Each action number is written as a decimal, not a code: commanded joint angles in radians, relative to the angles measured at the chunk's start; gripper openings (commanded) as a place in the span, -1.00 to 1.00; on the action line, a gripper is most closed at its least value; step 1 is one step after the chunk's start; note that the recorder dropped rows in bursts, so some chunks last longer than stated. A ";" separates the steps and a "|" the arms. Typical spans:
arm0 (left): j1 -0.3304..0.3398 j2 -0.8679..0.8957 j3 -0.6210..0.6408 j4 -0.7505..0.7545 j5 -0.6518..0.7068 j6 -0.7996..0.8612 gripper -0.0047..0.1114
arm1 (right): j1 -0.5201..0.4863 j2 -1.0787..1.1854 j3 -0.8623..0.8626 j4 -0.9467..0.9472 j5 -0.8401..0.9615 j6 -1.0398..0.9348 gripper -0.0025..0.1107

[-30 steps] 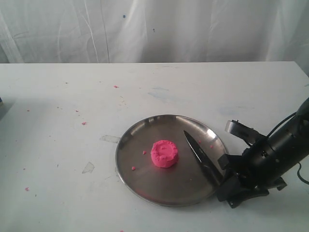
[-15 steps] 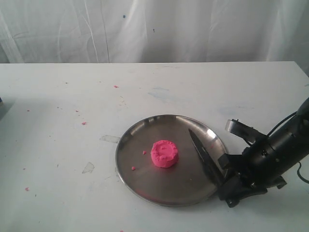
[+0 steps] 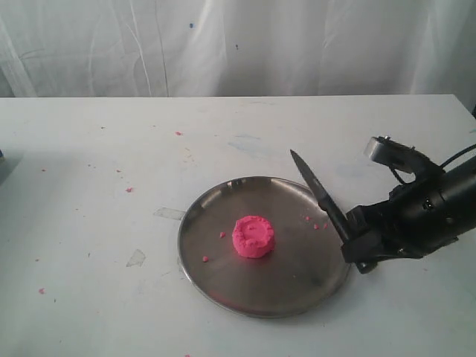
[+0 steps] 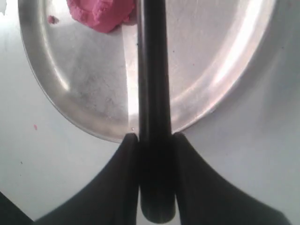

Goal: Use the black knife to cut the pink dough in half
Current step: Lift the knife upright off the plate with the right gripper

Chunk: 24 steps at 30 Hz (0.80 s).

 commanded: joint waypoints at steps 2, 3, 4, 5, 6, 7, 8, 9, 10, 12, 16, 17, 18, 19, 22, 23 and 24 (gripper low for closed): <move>0.003 -0.004 0.004 0.000 0.020 -0.004 -0.92 | 0.047 -0.146 0.018 -0.020 -0.075 -0.012 -0.96; 0.003 -0.004 0.004 0.000 0.020 -0.004 -0.92 | 0.066 -0.185 0.018 -0.037 -0.090 -0.008 -0.96; 0.003 -0.004 0.004 0.000 0.020 -0.004 -0.92 | 0.087 -0.218 0.020 -0.059 -0.116 0.000 -0.96; 0.003 -0.004 0.004 0.000 0.020 -0.004 -0.92 | 0.108 -0.245 0.022 -0.082 -0.137 0.017 -0.96; 0.003 -0.004 0.004 0.000 0.020 -0.004 -0.92 | 0.128 -0.279 0.031 -0.116 -0.173 0.046 -0.96; 0.003 -0.004 0.004 0.000 0.020 -0.004 -0.92 | 0.148 -0.314 0.041 -0.159 -0.216 0.083 -0.96; 0.003 -0.004 0.004 0.000 0.020 -0.004 -0.92 | 0.163 -0.341 0.052 -0.198 -0.264 0.120 -0.96; 0.003 -0.004 0.004 0.000 0.020 -0.004 -0.92 | 0.179 -0.375 0.066 -0.253 -0.317 0.173 -0.96; 0.003 -0.004 0.004 0.000 0.020 -0.004 -0.92 | 0.194 -0.408 0.083 -0.313 -0.366 0.230 -0.96; 0.003 -0.004 0.004 0.000 0.020 -0.004 -0.92 | 0.210 -0.466 0.119 -0.423 -0.448 0.344 -0.96; 0.003 -0.004 0.004 0.000 0.020 -0.004 -0.92 | 0.218 -0.549 0.177 -0.490 -0.543 0.437 -0.96; 0.003 -0.004 0.004 0.000 0.020 -0.004 -0.92 | 0.218 -0.553 0.181 -0.484 -0.548 0.437 -0.96; 0.003 -0.004 0.004 0.014 0.015 0.007 -0.92 | 0.218 -0.556 0.186 -0.479 -0.548 0.437 -0.96; 0.003 -0.004 0.004 0.045 0.004 0.039 -0.92 | 0.218 -0.556 0.188 -0.467 -0.541 0.437 -0.96; 0.003 -0.004 0.004 0.138 -0.019 0.131 -0.92 | 0.218 -0.556 0.190 -0.401 -0.526 0.437 -0.96; 0.003 -0.004 0.004 0.153 -0.019 0.151 -0.92 | 0.218 -0.557 0.190 -0.380 -0.526 0.437 -0.96; 0.003 -0.004 0.004 0.169 -0.028 0.158 -0.92 | 0.218 -0.557 0.188 -0.345 -0.526 0.437 -0.96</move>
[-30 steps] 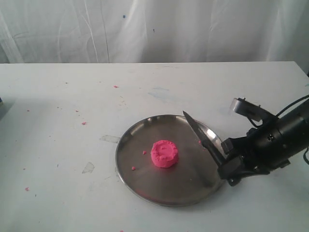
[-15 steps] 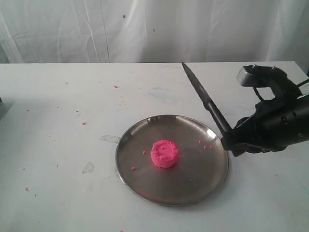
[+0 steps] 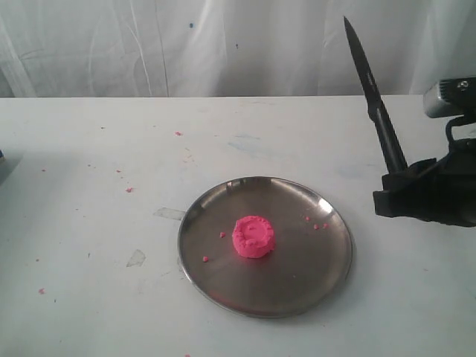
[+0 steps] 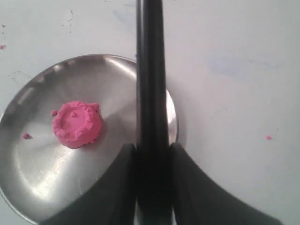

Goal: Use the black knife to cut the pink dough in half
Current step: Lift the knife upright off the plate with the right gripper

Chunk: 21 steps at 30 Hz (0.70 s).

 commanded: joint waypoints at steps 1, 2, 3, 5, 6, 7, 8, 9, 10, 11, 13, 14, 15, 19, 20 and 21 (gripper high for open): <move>0.003 -0.004 0.004 0.100 -0.040 0.078 -0.92 | 0.001 -0.009 -0.003 0.114 -0.002 0.007 -0.96; 0.003 -0.004 0.004 0.105 -0.051 0.078 -0.92 | 0.001 -0.009 -0.008 0.139 0.005 0.002 -0.96; 0.003 -0.004 0.004 0.105 -0.072 0.078 -0.92 | 0.001 -0.009 -0.020 0.166 0.025 -0.001 -0.96; 0.003 -0.004 0.004 0.091 -0.139 0.049 -0.92 | 0.001 -0.009 -0.034 0.190 0.066 -0.012 -0.96; 0.001 -0.004 0.004 0.059 -0.184 0.012 -0.92 | 0.001 -0.009 -0.043 0.217 0.088 -0.037 -0.96; 0.001 -0.004 0.004 -0.006 -0.252 -0.045 -0.92 | 0.001 -0.009 -0.049 0.242 0.101 -0.065 -0.96; 0.001 -0.004 0.004 -0.067 -0.346 -0.102 -0.92 | 0.001 -0.009 -0.058 0.276 0.119 -0.101 -0.96; 0.001 -0.004 0.004 -0.115 -0.468 -0.154 -0.92 | 0.001 -0.009 -0.064 0.313 0.139 -0.137 -0.96; 0.001 -0.004 0.004 -0.149 -0.593 -0.240 -0.92 | 0.001 -0.009 -0.072 0.348 0.155 -0.171 -0.96; 0.001 -0.004 0.004 -0.161 -0.720 -0.352 -0.92 | 0.001 -0.009 -0.076 0.385 0.172 -0.207 -0.96; 0.001 -0.004 0.004 -0.156 -0.940 -0.616 -0.92 | 0.001 -0.009 -0.080 0.438 0.200 -0.262 -0.96; 0.001 -0.004 0.004 -0.153 -1.031 -0.714 -0.92 | 0.001 -0.009 -0.080 0.463 0.205 -0.285 -0.96; 0.001 -0.004 0.000 -0.153 -1.071 -0.759 -0.92 | 0.001 -0.009 -0.080 0.481 0.209 -0.304 -0.96; 0.001 0.036 -0.093 -0.007 -1.062 -0.879 -0.92 | 0.001 -0.009 -0.080 0.489 0.194 -0.318 -0.96; 0.001 0.060 -0.128 0.058 -1.060 -0.899 -0.92 | 0.001 -0.007 -0.080 0.489 0.189 -0.318 -0.96; 0.001 0.081 -0.157 0.121 -1.060 -0.899 -0.92 | 0.001 -0.005 -0.080 0.489 0.182 -0.318 -0.96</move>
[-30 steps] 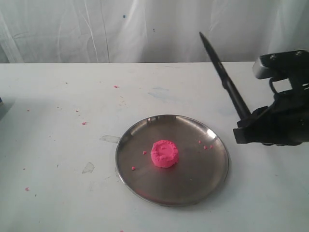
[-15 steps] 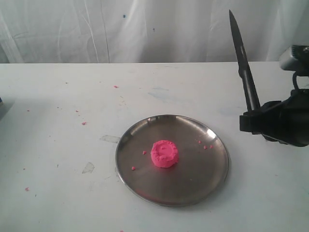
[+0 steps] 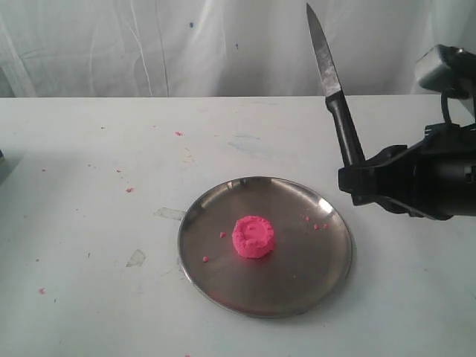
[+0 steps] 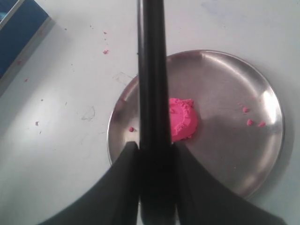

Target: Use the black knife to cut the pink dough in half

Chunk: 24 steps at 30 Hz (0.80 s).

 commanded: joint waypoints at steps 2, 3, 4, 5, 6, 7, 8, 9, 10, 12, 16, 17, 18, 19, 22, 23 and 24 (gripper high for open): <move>0.001 0.131 -0.180 0.395 -0.037 -0.075 -0.92 | 0.001 0.003 -0.010 0.020 -0.030 -0.022 -0.96; 0.001 0.163 -0.218 0.489 -0.033 -0.058 -0.92 | 0.001 0.009 -0.010 0.018 -0.030 -0.022 -0.96; 0.001 0.208 -0.253 0.614 -0.024 -0.032 -0.92 | 0.001 0.015 -0.010 0.017 -0.026 -0.037 -0.96; 0.001 0.259 -0.284 0.744 -0.008 -0.018 -0.92 | 0.001 0.023 -0.010 0.017 -0.024 -0.052 -0.96; 0.001 0.317 -0.305 0.841 0.004 -0.018 -0.92 | 0.001 0.032 -0.010 0.017 -0.024 -0.067 -0.96; 0.001 0.382 -0.323 0.945 0.013 -0.029 -0.92 | 0.001 0.042 -0.010 0.017 -0.024 -0.075 -0.96; 0.001 0.450 -0.335 1.031 0.006 -0.048 -0.92 | 0.001 0.051 -0.010 0.013 -0.023 -0.089 -0.96; 0.001 0.519 -0.341 1.100 -0.024 -0.072 -0.92 | 0.001 0.062 -0.010 0.013 -0.018 -0.107 -0.96; 0.001 0.574 -0.342 1.150 -0.064 -0.088 -0.92 | 0.001 0.074 -0.010 0.010 -0.013 -0.124 -0.96; -0.001 0.707 -0.340 1.242 -0.169 -0.104 -0.92 | 0.001 0.099 -0.010 -0.018 0.001 -0.138 -0.96; -0.072 0.938 -0.340 1.334 -0.257 -0.104 -0.92 | 0.001 0.146 -0.010 -0.098 0.080 -0.142 -0.96; -0.107 0.990 -0.340 1.332 -0.264 -0.100 -0.92 | 0.001 0.151 -0.010 -0.104 0.090 -0.142 -0.96; -0.143 1.037 -0.340 1.332 -0.272 -0.085 -0.92 | 0.001 0.156 -0.010 -0.115 0.099 -0.142 -0.96; -0.174 1.071 -0.342 1.334 -0.275 -0.063 -0.92 | 0.001 0.163 -0.010 -0.125 0.102 -0.142 -0.96; -0.286 1.169 -0.343 1.332 -0.267 0.059 -0.92 | 0.001 0.180 -0.010 -0.182 0.107 -0.094 -0.96; -0.320 1.204 -0.348 1.335 -0.251 0.126 -0.92 | 0.001 0.189 -0.010 -0.202 0.107 -0.072 -0.96; -0.351 1.226 -0.349 1.332 -0.236 0.167 -0.92 | 0.004 0.198 -0.010 -0.214 0.107 -0.056 -0.96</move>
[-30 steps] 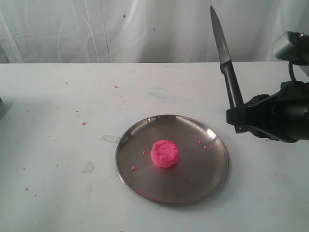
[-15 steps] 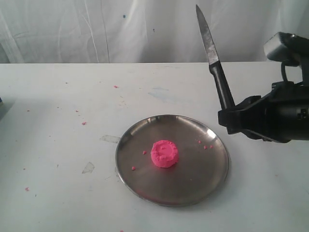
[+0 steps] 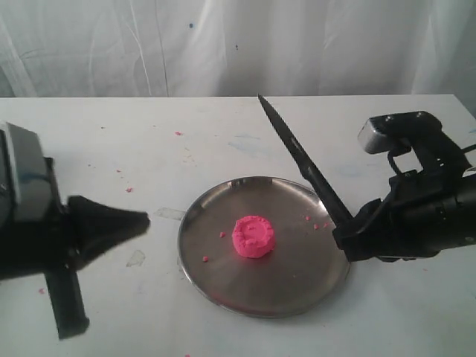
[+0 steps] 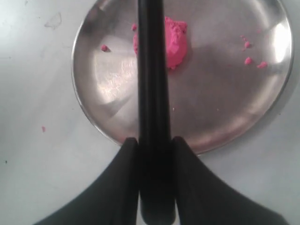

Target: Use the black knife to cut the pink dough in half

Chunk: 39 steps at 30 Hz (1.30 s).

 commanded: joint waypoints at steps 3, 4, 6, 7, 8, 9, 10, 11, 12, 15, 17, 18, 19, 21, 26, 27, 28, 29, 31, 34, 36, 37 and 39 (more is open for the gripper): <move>-0.176 0.172 -0.036 -0.033 0.050 0.272 -0.92 | 0.033 0.059 -0.010 -0.074 0.001 0.062 -0.96; -0.186 0.192 -0.044 -0.051 0.052 0.280 -0.92 | 0.051 0.074 -0.010 -0.080 -0.003 0.062 -0.96; -0.194 0.239 -0.074 -0.079 0.052 0.295 -0.92 | 0.084 0.102 -0.012 -0.118 -0.021 0.062 -0.96; -0.194 0.255 -0.088 -0.079 0.052 0.296 -0.92 | 0.101 0.118 -0.017 -0.154 -0.043 0.070 -0.96; -0.194 0.276 -0.110 -0.079 0.059 0.296 -0.92 | 0.113 0.134 -0.022 -0.205 -0.073 0.104 -0.96; -0.194 0.287 -0.123 -0.079 0.068 0.296 -0.92 | 0.119 0.148 -0.024 -0.251 -0.100 0.141 -0.96; -0.194 0.298 -0.137 -0.079 0.080 0.296 -0.92 | 0.121 0.159 -0.024 -0.308 -0.122 0.190 -0.96; -0.194 0.308 -0.146 -0.079 0.105 0.296 -0.92 | 0.121 0.166 -0.024 -0.345 -0.127 0.226 -0.96; -0.194 0.311 -0.156 -0.079 0.124 0.296 -0.92 | 0.121 0.172 -0.024 -0.361 -0.123 0.245 -0.96; -0.194 0.320 -0.166 -0.099 0.164 0.296 -0.92 | 0.130 0.187 -0.024 -0.344 -0.094 0.237 -0.96; -0.194 0.321 -0.174 -0.126 0.166 0.296 -0.92 | 0.161 0.199 -0.024 -0.335 -0.073 0.194 -0.96; -0.194 0.321 -0.179 -0.137 0.164 0.296 -0.92 | 0.177 0.205 -0.024 -0.335 -0.071 0.182 -0.96; -0.194 0.321 -0.185 -0.155 0.159 0.296 -0.92 | 0.191 0.210 -0.024 -0.335 -0.071 0.176 -0.96; -0.194 0.321 -0.196 -0.196 0.156 0.302 -0.92 | 0.208 0.216 -0.024 -0.335 -0.083 0.174 -0.96; -0.194 0.358 -0.245 -0.276 0.154 0.369 -0.92 | 0.210 0.219 -0.024 -0.333 -0.112 0.179 -0.96; -0.194 0.379 -0.262 -0.285 0.152 0.378 -0.92 | 0.210 0.219 -0.024 -0.333 -0.112 0.181 -0.96; -0.194 0.397 -0.276 -0.293 0.152 0.380 -0.92 | 0.210 0.219 -0.024 -0.333 -0.115 0.184 -0.96; -0.194 0.422 -0.295 -0.302 0.147 0.380 -0.92 | 0.210 0.219 -0.024 -0.333 -0.118 0.184 -0.96; -0.194 0.464 -0.331 -0.306 0.128 0.380 -0.92 | 0.210 0.220 -0.024 -0.359 -0.128 0.184 -0.96; -0.194 0.526 -0.371 -0.306 0.067 0.377 -0.92 | 0.210 0.230 -0.019 -0.377 -0.157 0.184 -0.96; -0.194 0.553 -0.382 -0.310 0.008 0.377 -0.92 | 0.210 0.242 -0.019 -0.377 -0.159 0.184 -0.96; -0.194 0.559 -0.386 -0.308 -0.015 0.377 -0.92 | 0.210 0.253 -0.019 -0.382 -0.159 0.184 -0.96; -0.194 0.570 -0.388 -0.312 -0.047 0.377 -0.92 | 0.210 0.267 -0.019 -0.387 -0.155 0.184 -0.96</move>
